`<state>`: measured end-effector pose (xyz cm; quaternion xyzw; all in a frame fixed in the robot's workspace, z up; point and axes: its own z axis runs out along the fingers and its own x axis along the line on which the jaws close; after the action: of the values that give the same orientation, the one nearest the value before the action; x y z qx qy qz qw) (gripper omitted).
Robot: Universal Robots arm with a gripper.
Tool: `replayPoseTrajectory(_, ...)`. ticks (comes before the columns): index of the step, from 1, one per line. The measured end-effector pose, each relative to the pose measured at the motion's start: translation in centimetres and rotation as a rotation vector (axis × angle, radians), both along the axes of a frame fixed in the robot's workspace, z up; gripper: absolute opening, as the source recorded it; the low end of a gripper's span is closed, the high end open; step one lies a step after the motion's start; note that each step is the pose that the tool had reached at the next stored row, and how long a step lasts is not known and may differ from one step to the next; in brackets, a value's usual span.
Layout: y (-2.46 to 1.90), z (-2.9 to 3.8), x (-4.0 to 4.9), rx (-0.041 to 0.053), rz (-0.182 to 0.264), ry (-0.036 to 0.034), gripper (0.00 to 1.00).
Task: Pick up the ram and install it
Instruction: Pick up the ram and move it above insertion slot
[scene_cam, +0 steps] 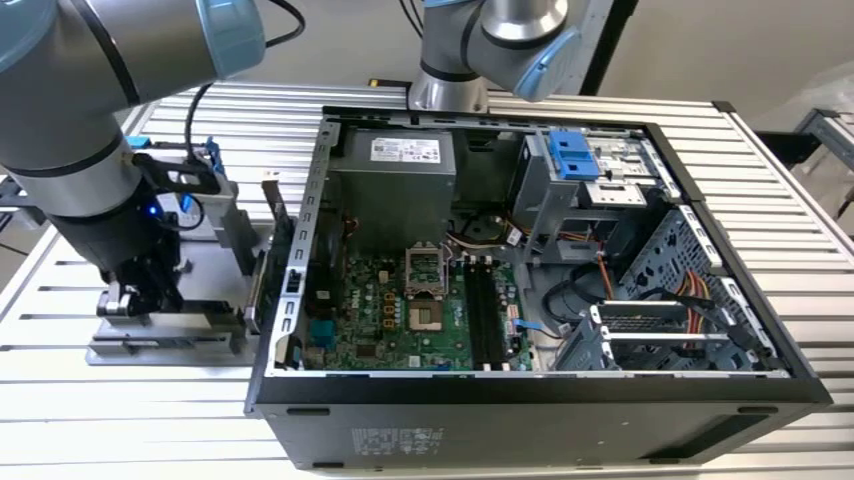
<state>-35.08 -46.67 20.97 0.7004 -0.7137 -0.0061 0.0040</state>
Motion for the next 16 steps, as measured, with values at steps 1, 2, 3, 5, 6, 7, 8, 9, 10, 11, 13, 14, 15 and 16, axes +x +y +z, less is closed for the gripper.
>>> replayPoseTrajectory(1,0.00,0.04,0.00,0.0001,0.000,-0.0001,0.00)
replayPoseTrajectory(2,0.00,0.09,0.00,0.0001,0.000,-0.0001,0.00)
replayPoseTrajectory(3,0.00,0.14,0.00,0.0000,0.000,0.0000,0.00)
replayPoseTrajectory(5,0.00,0.23,0.00,0.0000,0.000,-0.0001,0.00)
replayPoseTrajectory(6,0.00,0.25,0.00,0.0001,0.000,-0.0001,0.00)
replayPoseTrajectory(7,0.00,0.27,0.00,0.0001,0.000,-0.0001,0.00)
replayPoseTrajectory(8,0.00,0.29,0.00,0.0001,0.000,-0.0001,0.00)
replayPoseTrajectory(9,0.00,0.31,0.00,0.0002,0.000,-0.0001,0.00)
replayPoseTrajectory(10,0.00,0.31,0.00,0.0002,0.000,-0.0001,0.00)
replayPoseTrajectory(11,-0.01,0.33,0.01,0.0001,0.000,0.0000,0.00)
replayPoseTrajectory(13,-0.01,0.38,0.01,0.0001,0.000,0.0001,0.00)
replayPoseTrajectory(14,-0.01,0.39,0.00,0.0001,0.000,0.0001,0.00)
replayPoseTrajectory(15,0.00,0.39,-0.01,0.0001,0.000,-0.0004,0.00)
replayPoseTrajectory(16,-0.01,0.42,-0.04,-0.0001,0.000,-0.0011,0.00)
